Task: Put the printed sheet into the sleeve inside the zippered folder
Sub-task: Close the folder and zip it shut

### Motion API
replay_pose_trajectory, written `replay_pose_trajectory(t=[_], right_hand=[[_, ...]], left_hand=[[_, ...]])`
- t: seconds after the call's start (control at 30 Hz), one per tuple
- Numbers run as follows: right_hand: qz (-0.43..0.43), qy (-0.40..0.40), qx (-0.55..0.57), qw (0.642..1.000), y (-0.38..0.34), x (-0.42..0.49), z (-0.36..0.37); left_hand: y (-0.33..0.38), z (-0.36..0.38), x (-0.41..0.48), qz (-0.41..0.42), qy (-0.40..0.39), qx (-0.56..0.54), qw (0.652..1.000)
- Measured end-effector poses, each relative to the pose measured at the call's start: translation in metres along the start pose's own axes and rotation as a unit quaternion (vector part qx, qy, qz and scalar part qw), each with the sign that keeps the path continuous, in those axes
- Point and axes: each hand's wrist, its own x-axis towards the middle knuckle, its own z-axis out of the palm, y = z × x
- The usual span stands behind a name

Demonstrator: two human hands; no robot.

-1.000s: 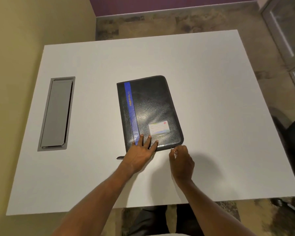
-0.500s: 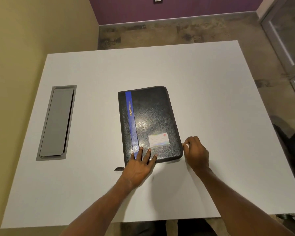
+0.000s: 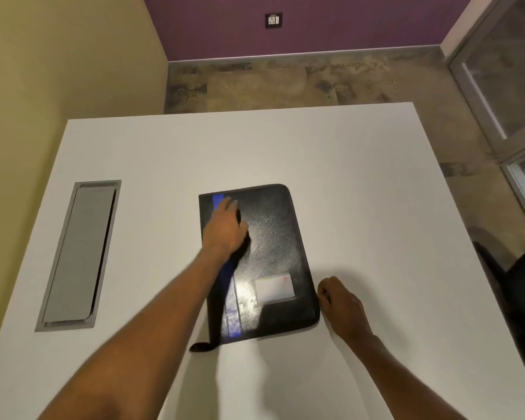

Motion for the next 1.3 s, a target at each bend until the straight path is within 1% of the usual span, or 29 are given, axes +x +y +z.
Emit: replay_pose_trajectory(t=[0.13,0.27,0.43,0.6,0.67,0.77,1.0,1.3], right_hand=[[-0.013,-0.017,0.010,1.000,0.004,0.006,0.002],[-0.020,-0.016,0.019,0.999,0.013,0.013,0.007],[-0.029,-0.002,0.022,0.999,0.022,0.016,0.012],[-0.007,0.024,0.051,0.998,0.018,0.032,0.012],[-0.013,0.035,0.047,0.998,0.013,0.043,0.010],[-0.023,0.065,0.022,0.997,0.004,0.064,0.004],[-0.054,0.107,0.010,0.993,-0.022,0.126,-0.015],[-0.084,0.111,-0.007,0.990,-0.051,0.204,-0.038]], left_hand=[[-0.007,-0.016,0.067,-0.012,-0.057,0.014,0.998],[-0.011,-0.012,0.100,-0.026,-0.094,0.007,0.995],[-0.006,0.000,0.103,-0.048,-0.078,-0.013,0.996],[-0.009,0.008,0.105,-0.061,-0.076,-0.048,0.994],[-0.009,0.008,0.106,-0.062,-0.075,-0.059,0.994],[-0.009,0.006,0.107,-0.068,-0.074,-0.066,0.993],[-0.004,0.005,0.109,-0.072,-0.071,-0.057,0.993],[0.000,0.000,0.107,-0.075,-0.068,-0.059,0.993]])
